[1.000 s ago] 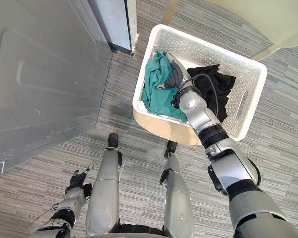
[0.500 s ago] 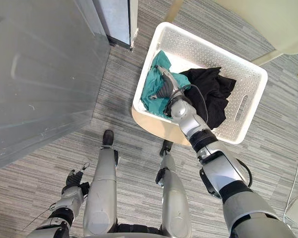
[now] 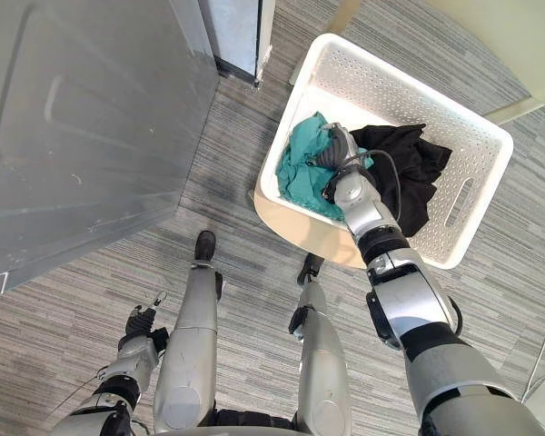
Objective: Pick up the laundry basket with both hands and put the clothes into the washing machine.
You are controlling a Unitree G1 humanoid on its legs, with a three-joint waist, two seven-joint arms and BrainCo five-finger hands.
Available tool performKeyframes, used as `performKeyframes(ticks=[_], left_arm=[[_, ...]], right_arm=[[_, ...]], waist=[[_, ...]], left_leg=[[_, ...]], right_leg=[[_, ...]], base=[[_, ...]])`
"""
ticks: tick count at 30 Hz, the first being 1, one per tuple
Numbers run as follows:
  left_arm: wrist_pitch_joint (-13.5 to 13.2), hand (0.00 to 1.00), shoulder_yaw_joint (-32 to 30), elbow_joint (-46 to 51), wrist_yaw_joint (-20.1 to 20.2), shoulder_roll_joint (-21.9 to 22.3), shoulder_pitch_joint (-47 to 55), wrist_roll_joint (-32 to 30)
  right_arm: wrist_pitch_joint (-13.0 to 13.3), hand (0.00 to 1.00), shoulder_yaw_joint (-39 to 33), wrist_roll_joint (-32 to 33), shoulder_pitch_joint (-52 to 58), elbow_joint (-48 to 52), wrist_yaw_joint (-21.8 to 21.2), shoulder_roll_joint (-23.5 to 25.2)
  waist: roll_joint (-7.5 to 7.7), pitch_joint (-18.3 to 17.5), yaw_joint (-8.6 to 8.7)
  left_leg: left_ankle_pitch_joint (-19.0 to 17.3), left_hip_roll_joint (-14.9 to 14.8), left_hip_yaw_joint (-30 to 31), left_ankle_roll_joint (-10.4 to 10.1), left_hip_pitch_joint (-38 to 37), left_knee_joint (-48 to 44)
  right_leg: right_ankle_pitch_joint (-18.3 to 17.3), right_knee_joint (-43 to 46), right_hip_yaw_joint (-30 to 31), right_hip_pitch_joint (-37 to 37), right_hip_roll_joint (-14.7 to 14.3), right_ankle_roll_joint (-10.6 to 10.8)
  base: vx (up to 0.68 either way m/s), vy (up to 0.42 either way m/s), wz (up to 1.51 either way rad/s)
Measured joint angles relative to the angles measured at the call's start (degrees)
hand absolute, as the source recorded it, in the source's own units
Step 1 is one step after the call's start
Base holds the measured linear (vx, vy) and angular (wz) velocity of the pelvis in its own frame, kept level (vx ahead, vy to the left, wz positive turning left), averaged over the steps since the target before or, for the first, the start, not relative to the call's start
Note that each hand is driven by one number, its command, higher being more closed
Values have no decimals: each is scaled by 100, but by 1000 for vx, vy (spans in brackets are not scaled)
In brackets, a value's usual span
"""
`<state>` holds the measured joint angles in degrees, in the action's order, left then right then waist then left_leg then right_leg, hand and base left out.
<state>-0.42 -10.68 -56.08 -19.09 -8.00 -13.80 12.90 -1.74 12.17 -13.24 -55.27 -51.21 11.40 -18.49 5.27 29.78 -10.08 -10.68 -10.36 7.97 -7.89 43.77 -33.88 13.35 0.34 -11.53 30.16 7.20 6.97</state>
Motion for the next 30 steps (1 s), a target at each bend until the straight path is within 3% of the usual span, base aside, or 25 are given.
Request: performKeyframes(ticks=[3,7,15,22,27,30], left_arm=[[0,0,92,97,3,-16,57,1],[-2,0,334,264,32,63,186,0],[17,0,377,430,152,49,405,-5],[215,0,353,425,204,124,443,-168],[317,0,357,384,286,317,693,-430],[384,0,446,745,306,354,909,-463]], right_arm=[[-84,100,-43,37,239,53,1,-25],[-126,100,-227,56,529,151,-31,-349],[-130,100,-1258,701,1053,1549,330,-722],[-110,100,-1473,930,1456,3163,585,-634],[-78,100,-1578,930,2029,4220,590,-261],[69,100,-1602,932,2533,4869,573,-161]], waist=[[-43,-21,78],[-270,-162,146],[-319,-206,336],[-318,-245,493],[-319,-795,614],[-303,-1190,629]], left_leg=[[57,62,-89,19,-168,108],[113,98,-145,33,-407,284],[401,141,-393,-12,-1131,938],[530,200,-701,1,-2001,1418],[545,212,-838,3,-2519,1710],[542,212,-931,0,-2853,1894]], right_leg=[[2,12,69,-71,83,1],[2,9,103,-210,133,0],[3,0,268,-488,230,-2],[-21,-1,510,-955,318,12],[-138,-17,566,-1284,344,38],[-181,-73,614,-1504,346,31]], base=[[-14,31,0],[-14,10,3],[4,-8,-4],[-1,0,-12],[29,6,-7],[62,18,-12]])
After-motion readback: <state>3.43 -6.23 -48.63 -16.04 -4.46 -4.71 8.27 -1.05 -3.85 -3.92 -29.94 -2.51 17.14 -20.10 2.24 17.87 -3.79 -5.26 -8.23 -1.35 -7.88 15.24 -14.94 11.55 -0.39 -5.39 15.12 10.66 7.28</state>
